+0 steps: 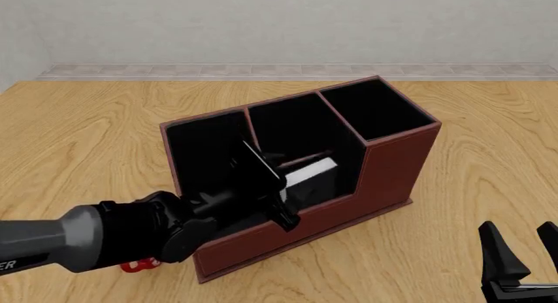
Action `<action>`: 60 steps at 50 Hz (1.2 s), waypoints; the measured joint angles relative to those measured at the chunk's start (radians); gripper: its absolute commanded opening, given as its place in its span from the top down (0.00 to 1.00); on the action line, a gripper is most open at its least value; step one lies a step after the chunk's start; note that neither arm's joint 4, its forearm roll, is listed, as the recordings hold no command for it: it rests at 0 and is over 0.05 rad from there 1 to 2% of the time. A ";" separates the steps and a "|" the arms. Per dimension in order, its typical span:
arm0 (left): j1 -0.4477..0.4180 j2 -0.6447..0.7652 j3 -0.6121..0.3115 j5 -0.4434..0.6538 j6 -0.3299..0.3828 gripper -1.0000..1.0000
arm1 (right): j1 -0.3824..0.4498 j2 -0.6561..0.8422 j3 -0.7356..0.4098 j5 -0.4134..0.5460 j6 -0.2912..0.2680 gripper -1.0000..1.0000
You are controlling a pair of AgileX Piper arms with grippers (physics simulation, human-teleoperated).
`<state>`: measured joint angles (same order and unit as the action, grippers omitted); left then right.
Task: Pick up the book and place it in the back compartment of the caddy.
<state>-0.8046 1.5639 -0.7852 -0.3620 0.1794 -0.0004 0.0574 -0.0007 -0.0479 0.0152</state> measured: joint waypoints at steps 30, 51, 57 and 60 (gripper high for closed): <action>0.006 -0.026 0.015 0.003 0.002 0.00 | 0.000 0.000 0.000 0.000 0.000 0.00; 0.026 -0.103 0.071 0.018 -0.003 0.00 | 0.000 0.000 0.000 0.000 0.000 0.00; 0.034 -0.138 0.099 0.020 -0.006 0.00 | 0.000 0.000 0.000 0.000 0.000 0.00; 0.040 -0.156 0.112 0.023 -0.006 0.00 | 0.000 0.000 0.000 0.000 0.000 0.00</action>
<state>-0.7650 1.4081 -0.6733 -0.3395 0.1734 -0.0005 0.0574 -0.0007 -0.0479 0.0151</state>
